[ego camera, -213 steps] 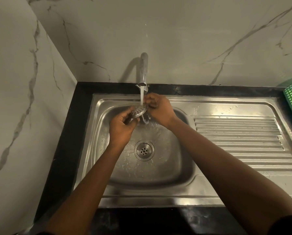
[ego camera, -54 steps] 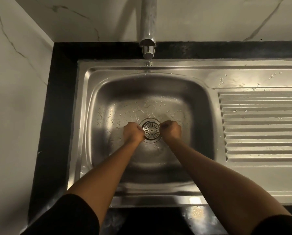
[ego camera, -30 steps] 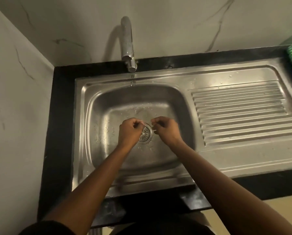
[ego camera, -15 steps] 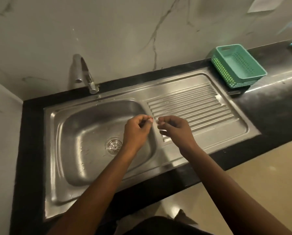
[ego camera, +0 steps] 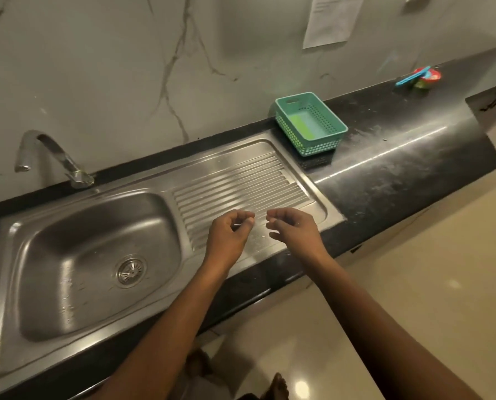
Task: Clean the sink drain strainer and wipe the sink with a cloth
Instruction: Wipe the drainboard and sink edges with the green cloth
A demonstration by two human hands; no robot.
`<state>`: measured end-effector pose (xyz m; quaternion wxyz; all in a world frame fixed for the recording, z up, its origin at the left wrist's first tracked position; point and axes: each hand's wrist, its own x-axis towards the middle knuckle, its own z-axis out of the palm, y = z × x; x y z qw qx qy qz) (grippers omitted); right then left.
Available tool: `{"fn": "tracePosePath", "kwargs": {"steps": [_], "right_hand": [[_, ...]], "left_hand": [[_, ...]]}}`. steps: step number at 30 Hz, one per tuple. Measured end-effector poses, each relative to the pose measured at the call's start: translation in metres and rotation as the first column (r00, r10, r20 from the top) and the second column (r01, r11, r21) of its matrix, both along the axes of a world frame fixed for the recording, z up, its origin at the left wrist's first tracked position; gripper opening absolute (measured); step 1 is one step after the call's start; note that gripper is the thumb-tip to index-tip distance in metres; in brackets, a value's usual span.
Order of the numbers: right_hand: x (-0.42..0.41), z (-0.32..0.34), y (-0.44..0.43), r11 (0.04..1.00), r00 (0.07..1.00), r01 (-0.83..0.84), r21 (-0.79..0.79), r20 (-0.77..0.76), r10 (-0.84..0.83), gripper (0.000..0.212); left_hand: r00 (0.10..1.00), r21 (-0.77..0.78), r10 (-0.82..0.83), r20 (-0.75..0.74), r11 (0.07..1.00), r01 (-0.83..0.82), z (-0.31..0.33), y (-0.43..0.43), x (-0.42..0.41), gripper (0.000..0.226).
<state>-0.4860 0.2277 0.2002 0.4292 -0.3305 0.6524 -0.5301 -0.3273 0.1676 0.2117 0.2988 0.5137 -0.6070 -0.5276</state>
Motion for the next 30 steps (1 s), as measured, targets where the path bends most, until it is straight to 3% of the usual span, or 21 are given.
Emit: {"fn": "tracePosePath", "kwargs": {"steps": [12, 20, 30], "right_hand": [[-0.091, 0.002, -0.005, 0.999, 0.998, 0.049, -0.015, -0.043, -0.049, 0.019], [-0.147, 0.012, -0.055, 1.000, 0.994, 0.020, 0.014, -0.103, -0.018, 0.018], [-0.224, 0.028, -0.159, 1.000, 0.959, -0.002, 0.008, -0.283, 0.004, 0.018]], "left_hand": [[0.999, 0.006, -0.053, -0.011, 0.999, 0.053, 0.007, -0.013, -0.083, 0.019], [0.996, 0.019, -0.058, -0.065, 0.998, 0.059, 0.004, -0.057, -0.141, 0.013], [0.997, 0.024, -0.003, -0.080, 1.000, 0.005, 0.013, -0.097, -0.181, 0.012]]}}
